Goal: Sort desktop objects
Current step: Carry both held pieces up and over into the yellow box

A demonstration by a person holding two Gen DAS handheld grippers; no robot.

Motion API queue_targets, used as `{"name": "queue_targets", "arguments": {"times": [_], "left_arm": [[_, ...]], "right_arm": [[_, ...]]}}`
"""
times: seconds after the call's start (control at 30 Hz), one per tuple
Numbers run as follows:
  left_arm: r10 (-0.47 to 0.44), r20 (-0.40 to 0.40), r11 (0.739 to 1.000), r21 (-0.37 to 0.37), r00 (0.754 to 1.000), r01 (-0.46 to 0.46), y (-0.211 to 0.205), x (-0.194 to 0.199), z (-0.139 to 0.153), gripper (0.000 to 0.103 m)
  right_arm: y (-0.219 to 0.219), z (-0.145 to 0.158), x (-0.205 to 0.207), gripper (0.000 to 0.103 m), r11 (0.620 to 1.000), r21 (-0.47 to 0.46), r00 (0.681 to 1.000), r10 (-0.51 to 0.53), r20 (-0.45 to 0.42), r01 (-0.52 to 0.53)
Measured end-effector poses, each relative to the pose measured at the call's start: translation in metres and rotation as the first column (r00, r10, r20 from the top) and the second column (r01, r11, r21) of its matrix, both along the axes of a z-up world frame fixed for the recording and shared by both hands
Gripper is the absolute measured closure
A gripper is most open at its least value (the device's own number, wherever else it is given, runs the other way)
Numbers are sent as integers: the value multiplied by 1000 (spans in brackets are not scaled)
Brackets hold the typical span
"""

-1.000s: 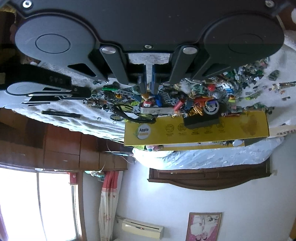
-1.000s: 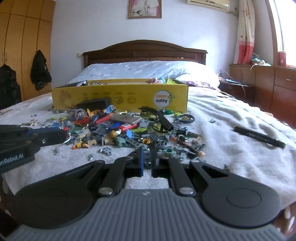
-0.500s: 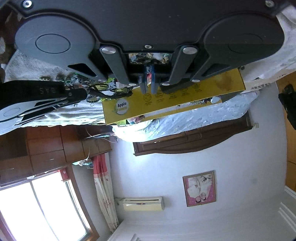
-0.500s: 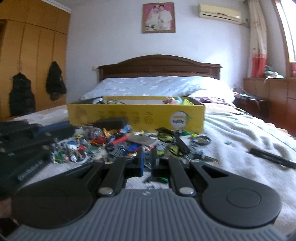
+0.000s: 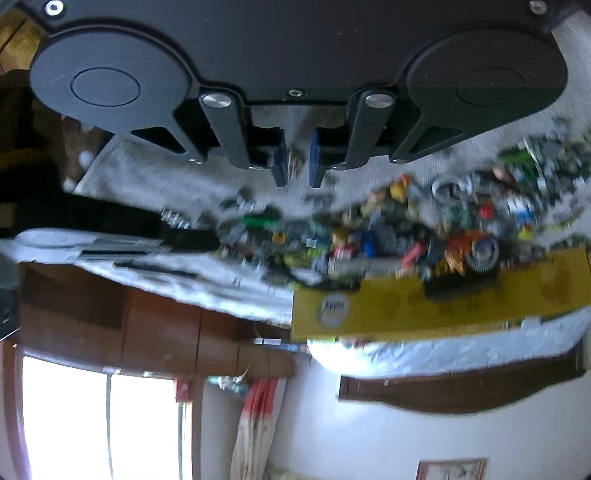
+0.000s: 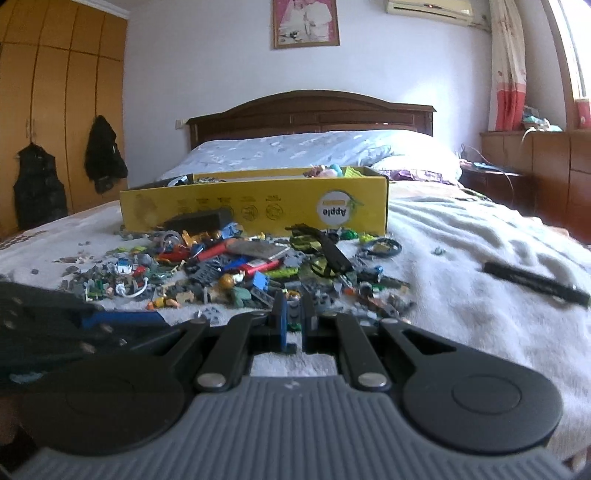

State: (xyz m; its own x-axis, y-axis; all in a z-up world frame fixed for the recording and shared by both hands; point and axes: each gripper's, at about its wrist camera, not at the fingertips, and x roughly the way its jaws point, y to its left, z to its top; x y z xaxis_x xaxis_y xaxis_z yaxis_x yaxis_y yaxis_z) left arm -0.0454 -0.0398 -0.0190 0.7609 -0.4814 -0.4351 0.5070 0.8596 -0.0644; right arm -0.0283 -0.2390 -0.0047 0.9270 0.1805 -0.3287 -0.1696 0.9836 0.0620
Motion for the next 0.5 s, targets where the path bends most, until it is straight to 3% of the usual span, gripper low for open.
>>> {"name": "queue_targets", "arguments": {"times": [0.13, 0.2, 0.27, 0.5], "left_arm": [[-15, -17, 1000, 19, 1000, 15, -6, 3, -8, 81], [-22, -5, 999, 25, 1000, 22, -9, 4, -9, 83], [-18, -4, 1000, 24, 1000, 18, -11, 9, -9, 91], [-5, -1, 1000, -6, 1000, 5, -12, 20, 5, 91]], "right_arm": [[-3, -7, 2, 94, 999, 34, 1000, 5, -14, -4], [-4, -9, 4, 94, 999, 46, 1000, 6, -18, -5], [-4, -10, 6, 94, 999, 52, 1000, 9, -20, -8], [-7, -5, 14, 94, 998, 50, 1000, 25, -13, -25]]}}
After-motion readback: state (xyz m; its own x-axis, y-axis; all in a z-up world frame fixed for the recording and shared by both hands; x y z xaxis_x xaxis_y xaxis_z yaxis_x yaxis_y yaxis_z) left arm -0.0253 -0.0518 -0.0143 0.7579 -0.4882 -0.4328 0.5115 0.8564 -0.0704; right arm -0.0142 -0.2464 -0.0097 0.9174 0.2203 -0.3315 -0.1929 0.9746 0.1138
